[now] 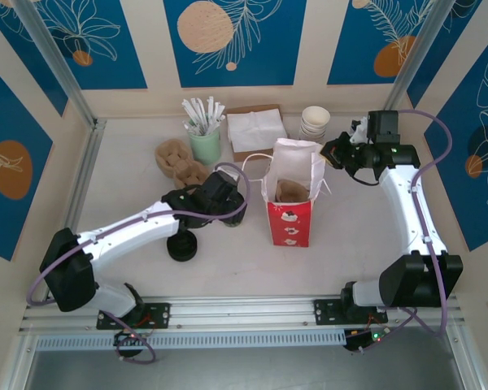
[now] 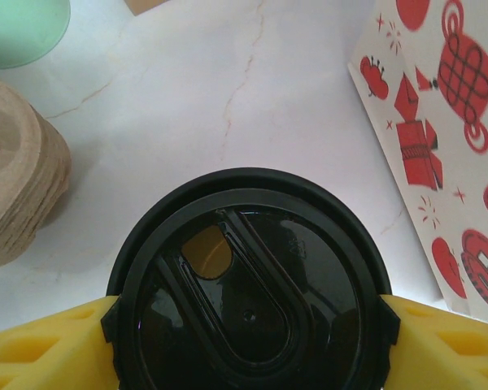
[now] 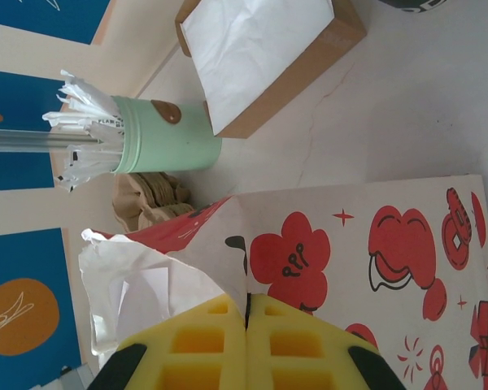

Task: Pack the takeout coffee

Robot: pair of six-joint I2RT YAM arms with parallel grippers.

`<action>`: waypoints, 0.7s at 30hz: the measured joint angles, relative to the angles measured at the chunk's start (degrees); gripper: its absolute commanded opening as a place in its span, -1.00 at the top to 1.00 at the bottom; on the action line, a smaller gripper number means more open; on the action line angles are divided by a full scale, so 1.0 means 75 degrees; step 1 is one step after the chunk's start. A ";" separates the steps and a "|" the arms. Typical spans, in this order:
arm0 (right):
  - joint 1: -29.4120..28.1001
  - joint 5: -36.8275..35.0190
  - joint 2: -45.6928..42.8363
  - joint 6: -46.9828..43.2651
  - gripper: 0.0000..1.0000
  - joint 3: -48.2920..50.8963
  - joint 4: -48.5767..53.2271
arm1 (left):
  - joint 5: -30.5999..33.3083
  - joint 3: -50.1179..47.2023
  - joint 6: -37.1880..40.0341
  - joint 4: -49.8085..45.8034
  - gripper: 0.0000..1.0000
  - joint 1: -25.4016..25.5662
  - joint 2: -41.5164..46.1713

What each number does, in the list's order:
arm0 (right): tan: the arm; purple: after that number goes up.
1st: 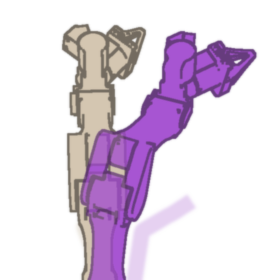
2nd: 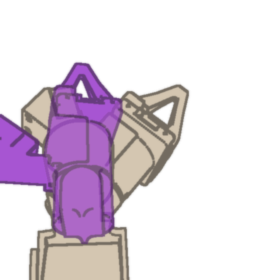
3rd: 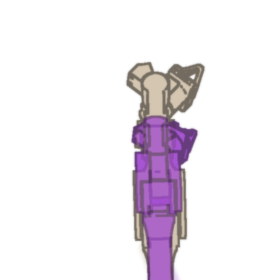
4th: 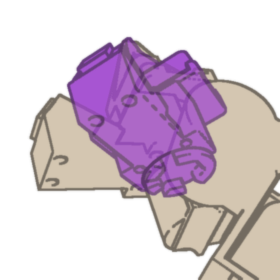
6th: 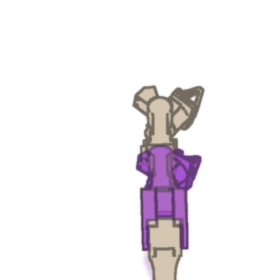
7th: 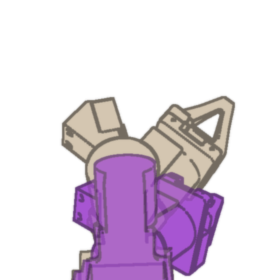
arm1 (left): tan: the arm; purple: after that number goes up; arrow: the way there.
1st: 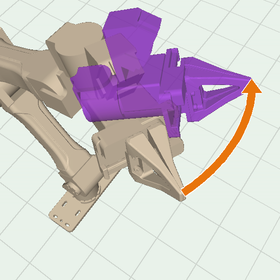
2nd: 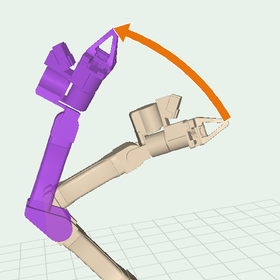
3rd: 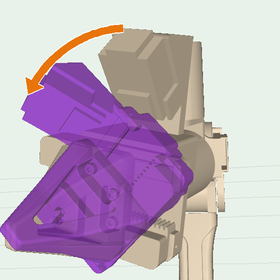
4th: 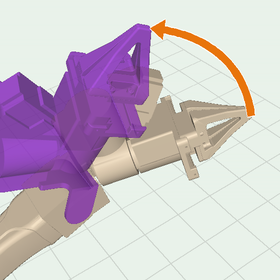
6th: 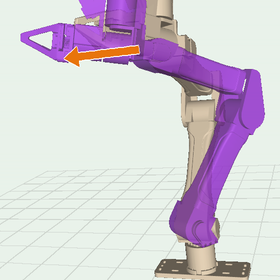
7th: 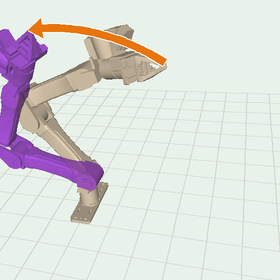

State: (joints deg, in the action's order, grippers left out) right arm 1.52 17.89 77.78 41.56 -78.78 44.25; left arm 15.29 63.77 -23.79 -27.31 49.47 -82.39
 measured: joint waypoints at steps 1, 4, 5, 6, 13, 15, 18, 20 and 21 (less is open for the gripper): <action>0.0000 0.0026 0.0000 -0.0003 1.00 0.0023 -0.0009 | -0.0041 0.0000 0.0017 0.0073 -0.48 -0.0061 -0.0041; 0.0003 0.0119 -0.0003 -0.0044 1.00 0.0032 -0.0012 | -0.0172 0.0023 0.0026 0.0184 -0.48 -0.0198 -0.0309; 0.0009 0.0163 -0.0003 -0.0087 1.00 0.0038 -0.0015 | -0.0195 0.0050 0.0041 0.0181 -0.49 -0.0219 -0.0425; 0.0020 0.0213 -0.0012 -0.0137 1.00 0.0064 -0.0017 | -0.0224 0.0087 0.0044 0.0175 -0.48 -0.0230 -0.0571; 0.0137 0.0490 -0.0449 -0.0283 1.00 0.0554 0.0017 | -0.0291 0.0740 0.0050 -0.0175 -0.49 -0.0230 -0.1093; 0.0137 0.0551 -0.0685 -0.0262 1.00 0.0650 0.0009 | -0.0289 0.0976 0.0082 -0.0289 -0.49 -0.0230 -0.1093; 0.0085 0.0740 -0.0976 -0.0204 1.00 0.0746 -0.0137 | -0.0291 0.1326 0.0227 -0.0420 -0.49 -0.0230 -0.1096; 0.0012 0.0816 -0.1099 -0.0216 1.00 0.0833 -0.0312 | -0.0289 0.1510 0.0248 -0.0542 -0.49 -0.0230 -0.1096; 0.0000 0.0906 -0.1131 -0.0213 1.00 0.0889 -0.0408 | -0.0289 0.1603 0.0248 -0.0612 -0.49 -0.0233 -0.1096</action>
State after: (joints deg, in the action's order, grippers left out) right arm 1.52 24.69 69.30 39.97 -72.12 41.19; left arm 13.13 75.79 -21.93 -31.90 47.72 -90.61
